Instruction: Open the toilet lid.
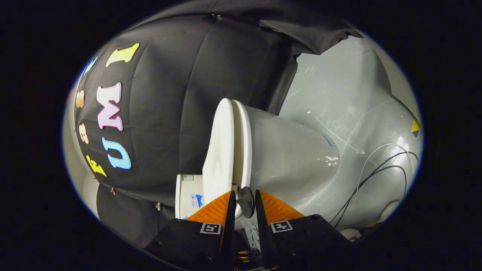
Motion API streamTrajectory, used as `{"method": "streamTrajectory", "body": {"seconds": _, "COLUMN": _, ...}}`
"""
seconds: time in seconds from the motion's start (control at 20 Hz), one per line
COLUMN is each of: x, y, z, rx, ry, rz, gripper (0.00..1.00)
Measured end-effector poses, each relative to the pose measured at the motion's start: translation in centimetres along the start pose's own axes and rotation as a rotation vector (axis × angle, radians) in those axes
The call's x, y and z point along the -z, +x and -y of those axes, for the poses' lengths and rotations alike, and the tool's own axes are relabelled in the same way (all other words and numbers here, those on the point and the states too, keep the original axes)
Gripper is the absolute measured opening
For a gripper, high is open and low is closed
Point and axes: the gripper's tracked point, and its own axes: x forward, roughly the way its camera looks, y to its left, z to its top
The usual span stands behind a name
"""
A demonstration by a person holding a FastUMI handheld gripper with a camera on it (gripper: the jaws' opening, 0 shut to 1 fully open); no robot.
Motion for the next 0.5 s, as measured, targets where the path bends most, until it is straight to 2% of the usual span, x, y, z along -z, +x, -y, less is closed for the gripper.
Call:
{"method": "streamTrajectory", "body": {"seconds": 0.05, "x": -0.83, "y": -0.60, "z": 0.12, "rx": 0.007, "ry": 0.012, "rz": 0.009, "gripper": 0.33}}
{"method": "streamTrajectory", "body": {"seconds": 0.15, "x": -0.47, "y": 0.07, "z": 0.22, "rx": 0.006, "ry": 0.025, "rz": 0.013, "gripper": 0.10}}
{"method": "streamTrajectory", "body": {"seconds": 0.5, "x": -0.63, "y": -0.04, "z": -0.02, "rx": -0.020, "ry": 0.015, "rz": 0.036, "gripper": 0.10}}
